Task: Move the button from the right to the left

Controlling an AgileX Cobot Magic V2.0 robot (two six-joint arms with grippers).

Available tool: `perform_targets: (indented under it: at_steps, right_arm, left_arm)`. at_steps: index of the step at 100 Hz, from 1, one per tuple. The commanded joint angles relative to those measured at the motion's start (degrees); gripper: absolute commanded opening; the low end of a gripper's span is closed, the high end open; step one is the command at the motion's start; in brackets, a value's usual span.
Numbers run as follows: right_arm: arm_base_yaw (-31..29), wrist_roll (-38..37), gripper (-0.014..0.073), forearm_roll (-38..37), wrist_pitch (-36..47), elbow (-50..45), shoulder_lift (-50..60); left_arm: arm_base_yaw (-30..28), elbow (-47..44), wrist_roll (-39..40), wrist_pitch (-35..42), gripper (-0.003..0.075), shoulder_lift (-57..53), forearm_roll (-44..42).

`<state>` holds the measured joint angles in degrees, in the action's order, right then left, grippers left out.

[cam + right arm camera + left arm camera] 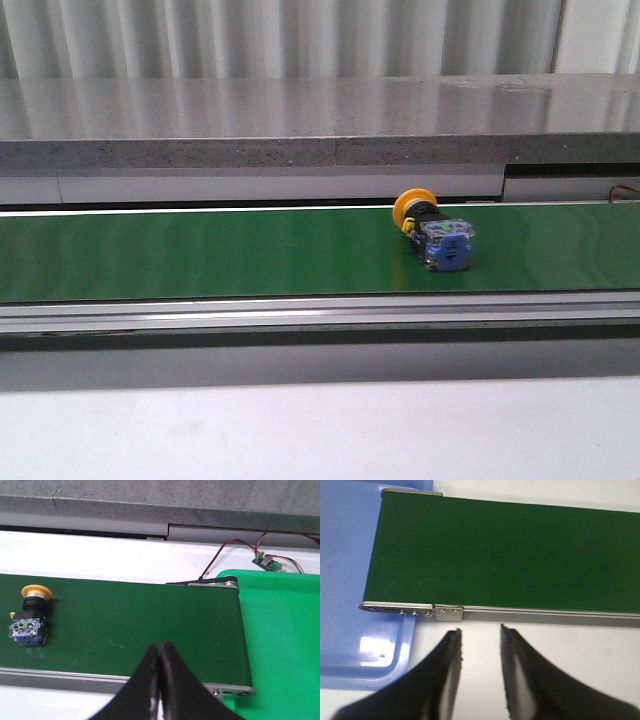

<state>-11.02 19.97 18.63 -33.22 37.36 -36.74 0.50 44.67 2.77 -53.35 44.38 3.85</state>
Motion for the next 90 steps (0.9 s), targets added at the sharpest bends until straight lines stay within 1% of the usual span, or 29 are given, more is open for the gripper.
perform_targets:
  at_steps: [1, 5, 8, 12, 15, 27, 42, 55, 72, 90]
  right_arm:
    - [0.1, 0.7, -0.0068, 1.0, 3.6, 1.4, 0.1]
    - [0.1, 0.7, -0.0068, 1.0, 3.6, 1.4, 0.1]
    - [0.1, 0.7, -0.0068, 1.0, 3.6, 1.4, 0.1]
    - [0.1, 0.7, -0.0068, 1.0, 3.6, 1.4, 0.1]
    - [0.1, 0.7, -0.0068, 1.0, 3.6, 1.4, 0.1]
    - [0.1, 0.7, -0.0068, 1.0, 3.6, 1.4, 0.1]
    - [0.1, 0.7, -0.0068, 1.0, 3.6, 1.4, 0.1]
    - [0.1, 0.7, -0.0068, 1.0, 3.6, 1.4, 0.1]
    - [0.1, 0.7, -0.0068, 1.0, 3.6, 1.4, 0.1]
    - [0.1, 0.7, -0.0068, 1.0, 3.6, 1.4, 0.1]
  left_arm:
    - [0.5, 2.2, 0.1, 3.0, 0.0497, 0.1, 0.9]
    - [0.5, 2.2, 0.1, 3.0, 0.0578, 0.1, 0.9]
    - [0.5, 2.2, 0.1, 3.0, 0.0617, 0.1, 0.9]
    - [0.5, 2.2, 0.1, 3.0, 0.0651, 0.1, 0.9]
    - [0.5, 2.2, 0.1, 3.0, 0.0659, 0.1, 0.9]
    - [0.5, 2.2, 0.1, 3.4, 0.0658, 0.1, 0.9]
    - [0.7, 2.2, -0.4, 3.5, 0.0658, 0.1, 2.9]
    - [1.6, 2.6, -1.0, 3.5, 0.0658, 1.1, 6.7]
    - [5.7, 2.8, -1.0, 7.1, 0.0658, 3.7, 9.9]
    - [12.3, 4.3, 1.4, 10.0, 0.0648, 8.9, 10.4]
